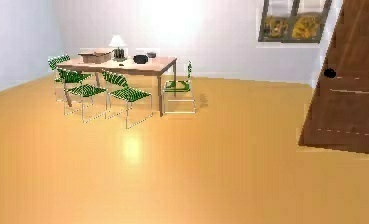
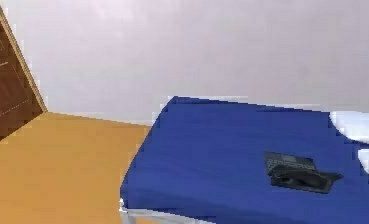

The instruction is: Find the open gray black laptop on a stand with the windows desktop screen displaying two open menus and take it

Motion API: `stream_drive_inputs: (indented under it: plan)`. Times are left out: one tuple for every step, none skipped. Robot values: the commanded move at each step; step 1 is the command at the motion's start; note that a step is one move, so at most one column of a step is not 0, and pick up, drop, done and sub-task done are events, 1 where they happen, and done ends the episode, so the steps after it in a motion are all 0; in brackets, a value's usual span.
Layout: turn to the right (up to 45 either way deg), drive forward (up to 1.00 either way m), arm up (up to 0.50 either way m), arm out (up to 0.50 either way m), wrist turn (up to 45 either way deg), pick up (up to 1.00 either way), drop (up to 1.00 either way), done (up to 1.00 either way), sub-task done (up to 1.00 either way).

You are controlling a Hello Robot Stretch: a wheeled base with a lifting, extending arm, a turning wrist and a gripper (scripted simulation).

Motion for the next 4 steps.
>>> stream_drive_inputs:
  plan:
    - [33.0, 0.00, 0.00, 0.00, 0.0, 0.00, 0.00, 0.00, 0.00]
    - [45.0, 0.00, 0.00, 0.00, 0.0, 0.00, 0.00, 0.00, 0.00]
    - [45.0, 0.00, 0.00, 0.00, 0.0, 0.00, 0.00, 0.00, 0.00]
    - [0.0, 0.35, 0.00, 0.00, 0.0, 0.00, 0.00, 0.00, 0.00]
